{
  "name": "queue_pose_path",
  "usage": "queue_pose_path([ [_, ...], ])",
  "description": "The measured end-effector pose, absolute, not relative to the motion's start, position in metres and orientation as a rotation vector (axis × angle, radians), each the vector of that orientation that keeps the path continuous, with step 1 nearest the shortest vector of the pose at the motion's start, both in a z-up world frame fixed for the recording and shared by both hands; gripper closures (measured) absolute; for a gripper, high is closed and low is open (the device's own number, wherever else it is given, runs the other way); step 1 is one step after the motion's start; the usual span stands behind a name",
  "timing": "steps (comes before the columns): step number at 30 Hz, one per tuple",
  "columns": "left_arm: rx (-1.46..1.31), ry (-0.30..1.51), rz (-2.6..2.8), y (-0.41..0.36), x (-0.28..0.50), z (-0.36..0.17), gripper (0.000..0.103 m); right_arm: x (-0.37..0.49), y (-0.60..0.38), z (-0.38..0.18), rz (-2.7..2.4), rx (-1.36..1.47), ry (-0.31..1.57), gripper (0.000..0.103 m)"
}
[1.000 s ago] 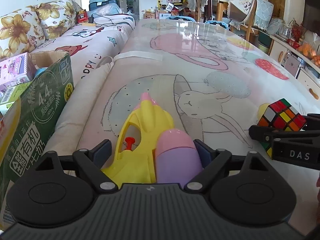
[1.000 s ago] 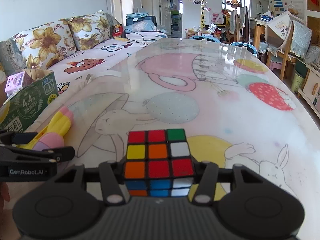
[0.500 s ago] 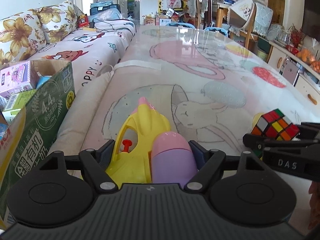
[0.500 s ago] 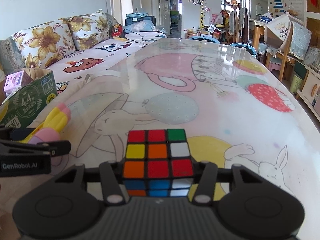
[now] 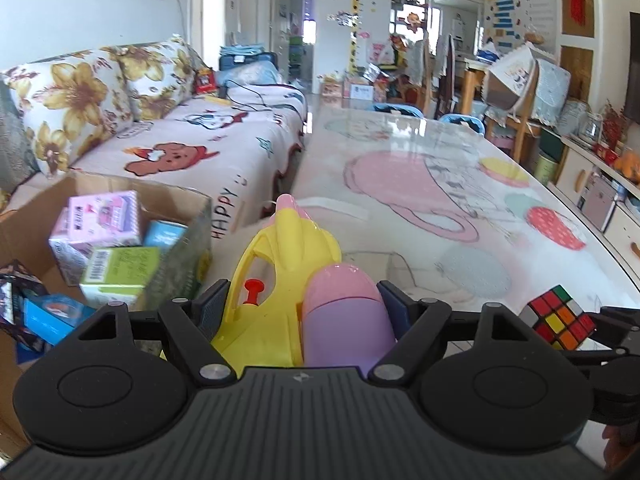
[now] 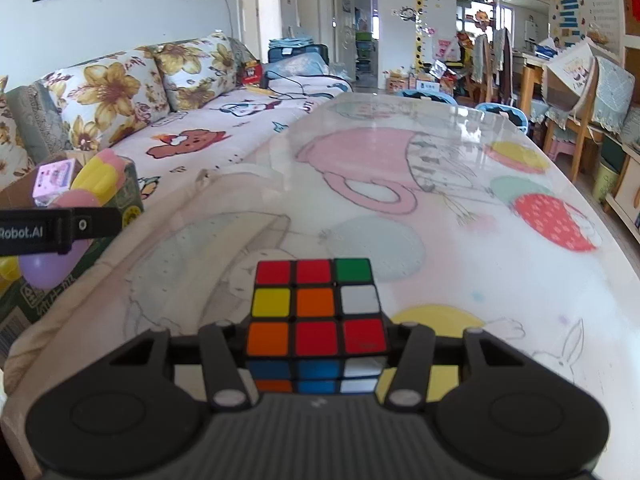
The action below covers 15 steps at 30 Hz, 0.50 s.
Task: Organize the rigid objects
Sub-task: 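Lift the yellow-and-purple toy with left tool while right tool carries the Rubik's cube toward the cardboard box, then lower the toy and Rubik's cube into the cardboard box and open both tools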
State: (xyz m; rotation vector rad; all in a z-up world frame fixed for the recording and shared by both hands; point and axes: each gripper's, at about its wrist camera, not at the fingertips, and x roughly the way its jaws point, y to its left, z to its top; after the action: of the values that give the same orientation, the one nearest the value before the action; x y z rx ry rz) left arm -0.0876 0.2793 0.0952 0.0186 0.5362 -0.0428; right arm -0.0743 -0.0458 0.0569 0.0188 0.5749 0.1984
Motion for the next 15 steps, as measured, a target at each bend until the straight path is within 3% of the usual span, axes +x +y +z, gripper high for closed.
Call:
queue_pose_path([
  [15, -0.056, 0.446, 0.104, 0.316, -0.098, 0.117, 0.005, -0.067, 0.024, 0.097, 0.367, -0.046, 0.502, 0.051],
])
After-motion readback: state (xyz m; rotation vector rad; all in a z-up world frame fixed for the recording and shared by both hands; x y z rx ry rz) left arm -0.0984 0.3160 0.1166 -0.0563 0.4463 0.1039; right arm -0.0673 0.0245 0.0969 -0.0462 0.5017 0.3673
